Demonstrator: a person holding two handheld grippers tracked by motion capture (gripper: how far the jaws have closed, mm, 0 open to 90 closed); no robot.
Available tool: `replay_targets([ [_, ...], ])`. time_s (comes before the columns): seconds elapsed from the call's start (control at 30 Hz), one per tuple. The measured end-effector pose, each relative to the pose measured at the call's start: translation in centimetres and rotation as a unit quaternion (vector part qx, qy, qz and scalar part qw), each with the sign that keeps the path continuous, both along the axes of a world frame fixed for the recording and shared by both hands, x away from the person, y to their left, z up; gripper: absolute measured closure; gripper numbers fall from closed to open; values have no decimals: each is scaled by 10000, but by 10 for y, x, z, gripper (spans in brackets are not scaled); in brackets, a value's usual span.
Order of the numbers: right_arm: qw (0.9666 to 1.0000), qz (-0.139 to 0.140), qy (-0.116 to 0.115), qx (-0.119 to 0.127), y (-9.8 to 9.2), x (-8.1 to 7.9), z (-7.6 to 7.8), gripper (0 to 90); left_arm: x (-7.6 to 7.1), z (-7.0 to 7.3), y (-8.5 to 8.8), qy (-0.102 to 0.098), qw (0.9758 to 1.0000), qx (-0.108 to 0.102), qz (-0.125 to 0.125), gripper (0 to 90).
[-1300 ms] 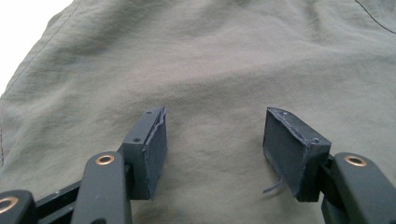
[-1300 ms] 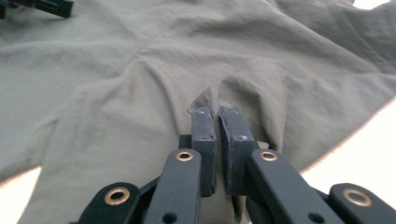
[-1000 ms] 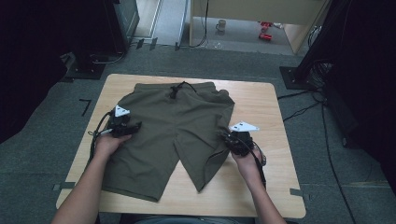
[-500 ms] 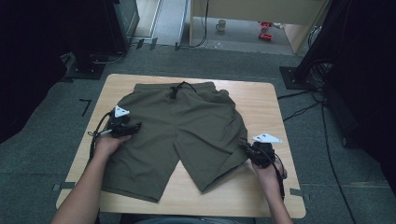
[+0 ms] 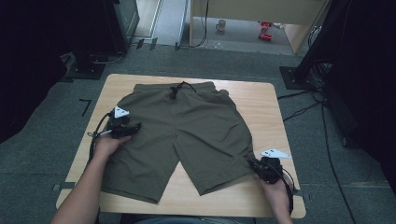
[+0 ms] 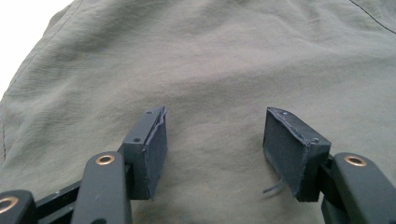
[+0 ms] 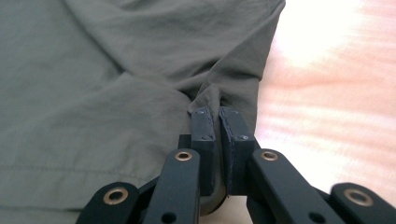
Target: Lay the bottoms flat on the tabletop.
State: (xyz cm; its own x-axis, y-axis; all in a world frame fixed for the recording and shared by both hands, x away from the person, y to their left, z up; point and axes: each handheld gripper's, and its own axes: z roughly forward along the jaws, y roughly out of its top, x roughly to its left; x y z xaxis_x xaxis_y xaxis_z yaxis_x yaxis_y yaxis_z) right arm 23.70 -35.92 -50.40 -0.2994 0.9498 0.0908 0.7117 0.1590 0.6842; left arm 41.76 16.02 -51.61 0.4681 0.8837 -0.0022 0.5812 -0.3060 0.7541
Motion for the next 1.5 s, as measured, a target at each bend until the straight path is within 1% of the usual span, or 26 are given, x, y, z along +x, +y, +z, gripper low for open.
replay_targets([
  [0.03,10000,72,-28,17,1,-3,-1,845,0,0,0,5,10000,0,-2,400],
  [0.13,9996,272,-55,-48,5,-13,-5,845,0,0,0,4,10000,-1,-3,401],
  [0.17,9995,318,-20,-37,6,-14,-6,839,0,0,0,4,10000,2,-4,400],
  [0.23,9993,375,2,-16,5,-15,-6,795,0,0,0,2,10000,-2,-5,400],
  [0.27,9993,355,-49,55,3,-15,-4,741,0,0,0,3,10000,-2,-4,400],
  [0.3,9993,344,-111,123,1,-14,-3,719,0,0,0,4,10000,4,-5,400],
  [0.33,9990,309,-249,208,0,-14,0,704,0,0,0,2,10000,5,-3,400],
  [0.4,9973,293,-635,244,-3,-14,8,679,0,0,0,1,10000,3,-4,399],
  [0.43,9964,273,-760,243,-3,-12,12,673,0,0,0,0,10000,4,-5,399],
  [0.57,9945,285,-987,191,-1,4,23,637,0,0,0,0,10000,2,-4,399],
  [0.63,9933,321,-1100,169,2,15,27,621,0,0,0,0,10000,2,-7,399],
  [0.67,9926,366,-1137,209,3,23,29,597,0,0,0,-3,10000,-8,-5,399],
  [0.7,9921,433,-1150,251,5,28,29,578,0,0,0,-3,10000,-8,-5,399],
  [0.8,9916,618,-1097,279,15,51,29,565,0,0,0,4,10000,1,-10,398],
  [0.87,9913,744,-997,421,23,68,26,570,0,0,0,4,10000,1,-9,398],
  [0.9,9915,783,-983,347,29,76,24,569,1,0,0,4,10000,-2,-9,398],
  [0.97,9911,854,-1017,103,39,92,19,569,1,0,0,5,10000,3,-10,398],
  [1.03,9912,894,-978,-74,48,107,13,535,1,0,0,7,10000,-1,-12,398],
  [1.07,9922,875,-880,-154,53,116,10,535,1,0,-1,1,10000,-10,-7,398],
  [1.1,9925,868,-853,-155,56,121,8,529,1,0,0,5,10000,-6,-9,398],
  [1.13,9923,862,-883,-140,58,128,4,524,1,0,0,4,10000,-4,-11,398],
  [1.2,9925,857,-869,-54,60,137,-2,525,1,0,0,2,10000,-3,-11,398],
  [1.3,9930,846,-825,-14,61,145,-9,531,0,0,-1,0,10000,-3,-2,398],
  [1.4,9939,886,-657,-44,60,149,-17,527,-1,0,-1,-1,10000,0,14,398],
  [1.43,9941,873,-644,9,59,149,-18,525,-2,0,-2,13,10000,16,12,399],
  [1.5,9942,868,-638,-11,57,148,-18,522,-4,3,-4,131,9999,87,-8,398],
])
